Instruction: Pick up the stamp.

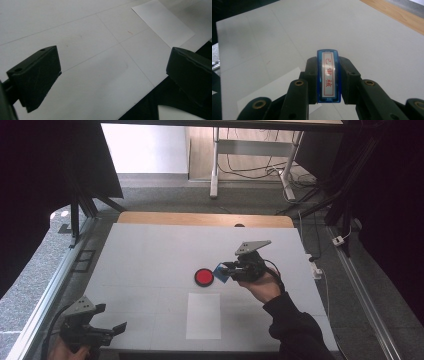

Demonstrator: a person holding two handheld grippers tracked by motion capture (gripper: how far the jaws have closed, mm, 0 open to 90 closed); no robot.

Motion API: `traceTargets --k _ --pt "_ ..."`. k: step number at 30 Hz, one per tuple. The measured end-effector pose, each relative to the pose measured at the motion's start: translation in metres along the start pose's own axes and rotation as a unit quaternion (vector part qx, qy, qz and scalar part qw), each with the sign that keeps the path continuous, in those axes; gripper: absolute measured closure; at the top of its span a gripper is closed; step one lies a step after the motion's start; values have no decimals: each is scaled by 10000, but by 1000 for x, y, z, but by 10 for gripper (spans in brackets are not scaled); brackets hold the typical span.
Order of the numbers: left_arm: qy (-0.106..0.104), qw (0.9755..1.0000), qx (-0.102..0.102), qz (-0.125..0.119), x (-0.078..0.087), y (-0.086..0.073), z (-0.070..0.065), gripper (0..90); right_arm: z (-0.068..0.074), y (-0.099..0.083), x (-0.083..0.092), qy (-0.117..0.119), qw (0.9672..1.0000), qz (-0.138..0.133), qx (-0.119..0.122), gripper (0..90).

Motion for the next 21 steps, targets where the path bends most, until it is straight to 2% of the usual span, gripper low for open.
traceTargets --k 16,21 --pt "9 10000 -43 36 -1 0 -1 5 43 -5 9 492 9981 -137 346 714" --pt "6 10000 -51 11 0 0 -1 4 54 -9 12 609 9973 -161 369 714"
Point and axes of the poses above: each handheld gripper's, and its own axes: x roughly backward along the jaws, y roughly out of its top, z roughly to its left, the point moved 9 cm from there along -x, roughly forward along the jaws, and after that the axes turned 13 degrees about -x, right-handed, at the moved point
